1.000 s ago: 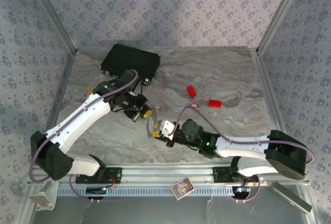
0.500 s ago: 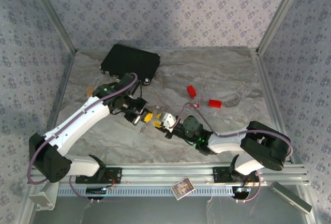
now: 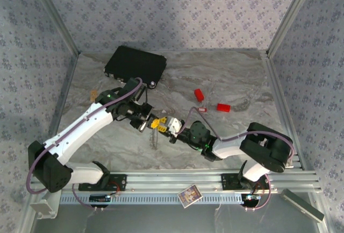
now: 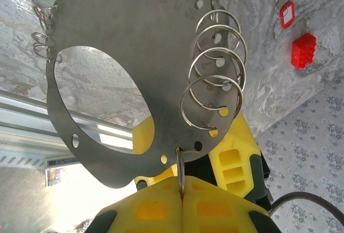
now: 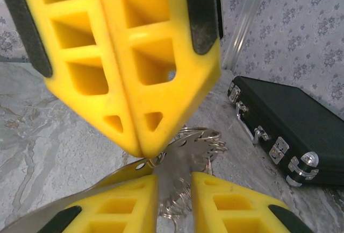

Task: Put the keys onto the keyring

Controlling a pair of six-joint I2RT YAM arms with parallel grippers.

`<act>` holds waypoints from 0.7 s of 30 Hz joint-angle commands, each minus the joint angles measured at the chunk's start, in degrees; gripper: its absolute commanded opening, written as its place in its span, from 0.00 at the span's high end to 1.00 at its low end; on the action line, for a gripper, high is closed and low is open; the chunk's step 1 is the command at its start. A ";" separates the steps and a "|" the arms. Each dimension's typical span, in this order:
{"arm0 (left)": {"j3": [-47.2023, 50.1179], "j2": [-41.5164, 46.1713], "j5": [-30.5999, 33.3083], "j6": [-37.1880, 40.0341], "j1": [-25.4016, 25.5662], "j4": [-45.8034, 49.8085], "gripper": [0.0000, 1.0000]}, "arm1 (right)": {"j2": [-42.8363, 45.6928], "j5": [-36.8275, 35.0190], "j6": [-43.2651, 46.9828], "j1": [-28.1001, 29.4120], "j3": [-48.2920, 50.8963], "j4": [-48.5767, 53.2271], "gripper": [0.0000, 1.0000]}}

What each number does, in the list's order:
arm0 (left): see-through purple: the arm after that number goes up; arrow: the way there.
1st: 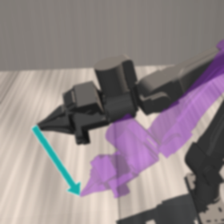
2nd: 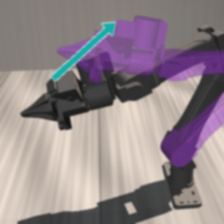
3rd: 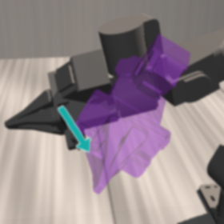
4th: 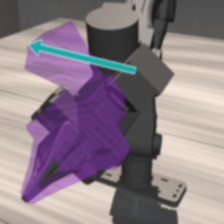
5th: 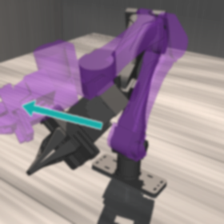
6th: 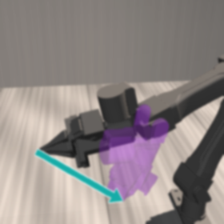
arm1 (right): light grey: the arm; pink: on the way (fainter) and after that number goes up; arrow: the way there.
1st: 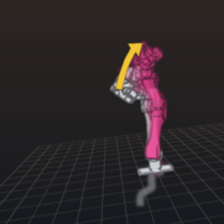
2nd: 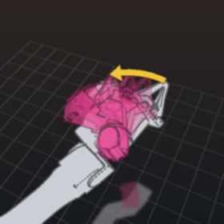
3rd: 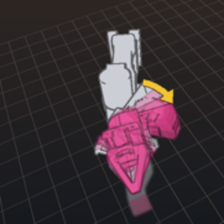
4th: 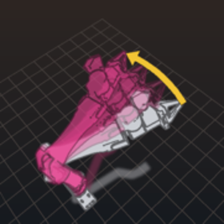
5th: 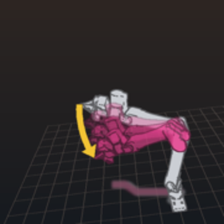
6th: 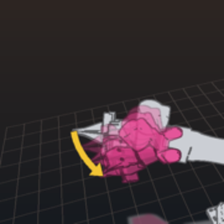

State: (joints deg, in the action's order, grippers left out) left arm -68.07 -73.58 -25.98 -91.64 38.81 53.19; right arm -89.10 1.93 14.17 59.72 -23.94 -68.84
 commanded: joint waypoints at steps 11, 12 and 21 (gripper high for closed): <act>0.02 1.51 -3.09 -9.70 1.62 -0.65 1.00 | 0.29 1.08 1.29 1.36 -1.37 -5.43 0.79; 0.02 1.51 -3.07 -9.77 1.62 -0.55 1.00 | 0.27 0.95 1.27 1.41 -1.34 -5.51 0.80; 1.06 2.22 -2.71 -10.75 1.80 -0.85 1.00 | 1.00 0.89 1.21 1.45 -1.08 -5.94 0.85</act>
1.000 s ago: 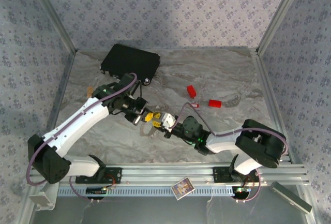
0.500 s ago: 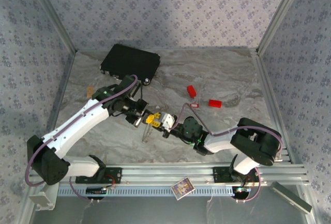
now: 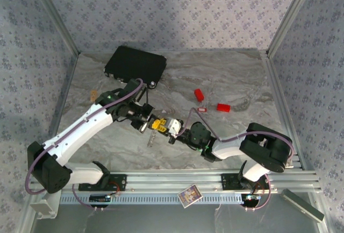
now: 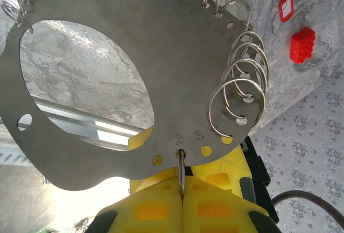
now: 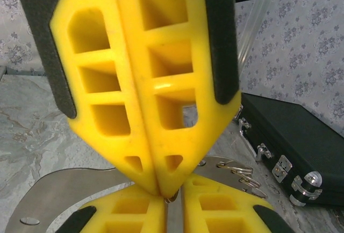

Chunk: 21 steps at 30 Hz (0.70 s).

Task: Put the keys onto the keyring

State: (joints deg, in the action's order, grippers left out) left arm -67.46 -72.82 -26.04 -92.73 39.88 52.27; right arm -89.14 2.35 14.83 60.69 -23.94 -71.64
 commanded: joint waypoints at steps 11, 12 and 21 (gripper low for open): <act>1.22 4.15 5.67 -3.93 1.08 -3.73 0.70 | 1.45 0.73 0.76 0.49 -0.84 -2.75 1.00; -0.03 5.25 10.93 -1.02 1.04 -2.79 0.57 | 1.60 0.73 0.96 0.49 -0.86 -2.22 1.00; 4.13 15.52 32.02 36.50 -3.21 -22.03 0.33 | 3.85 1.50 0.64 -0.54 -1.87 5.39 1.00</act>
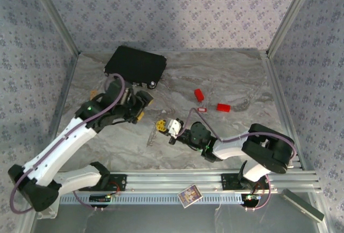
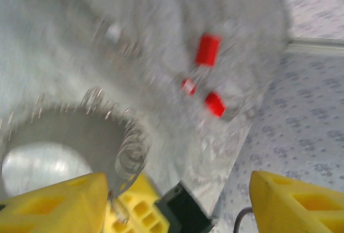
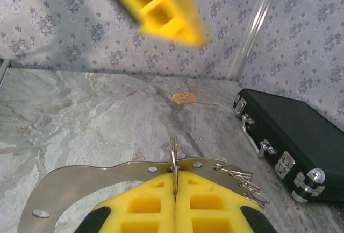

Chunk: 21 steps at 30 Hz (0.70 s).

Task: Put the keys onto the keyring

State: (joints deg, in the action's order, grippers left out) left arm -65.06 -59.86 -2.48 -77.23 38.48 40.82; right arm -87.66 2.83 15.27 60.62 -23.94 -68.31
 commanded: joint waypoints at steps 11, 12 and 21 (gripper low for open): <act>13.00 11.56 -5.98 99.18 -2.36 -14.87 0.34 | 12.20 4.30 1.56 -2.51 -4.87 24.43 1.00; 14.43 11.87 -8.08 103.74 -2.36 -14.02 0.37 | 12.70 4.71 1.94 -2.69 -5.12 26.14 1.00; 25.02 13.42 -20.19 122.90 0.65 -22.84 0.60 | 17.55 8.80 5.20 -3.49 -9.39 42.15 1.00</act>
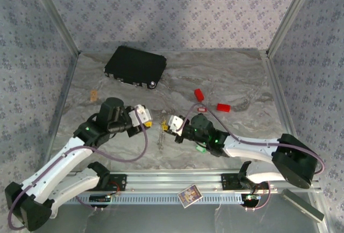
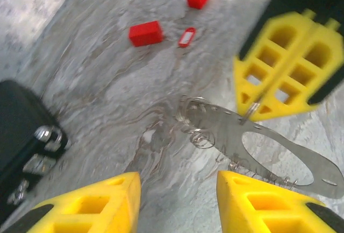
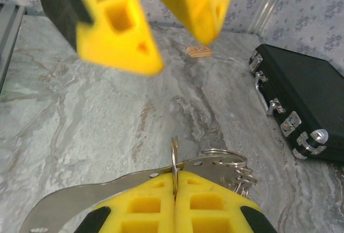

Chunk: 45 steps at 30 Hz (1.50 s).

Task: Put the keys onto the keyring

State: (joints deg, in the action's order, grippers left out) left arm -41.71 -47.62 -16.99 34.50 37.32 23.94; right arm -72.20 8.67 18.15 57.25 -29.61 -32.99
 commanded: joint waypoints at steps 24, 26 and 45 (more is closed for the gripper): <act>2.62 -3.60 -10.34 11.74 4.45 -5.19 0.75 | 2.33 3.18 7.07 0.73 -9.13 16.73 1.00; 2.61 -4.26 -9.98 11.47 4.92 -5.31 0.79 | 2.25 3.15 7.32 0.87 -9.13 16.68 1.00; 5.75 -1.63 -6.70 3.07 6.54 -12.60 1.00 | 9.48 -0.82 1.80 -0.82 -3.58 16.82 0.65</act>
State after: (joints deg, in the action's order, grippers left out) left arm -36.80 -51.07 -23.66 41.67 43.31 16.43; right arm -67.09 10.04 23.55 57.78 -35.22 -15.18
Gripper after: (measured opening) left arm 0.046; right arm 0.348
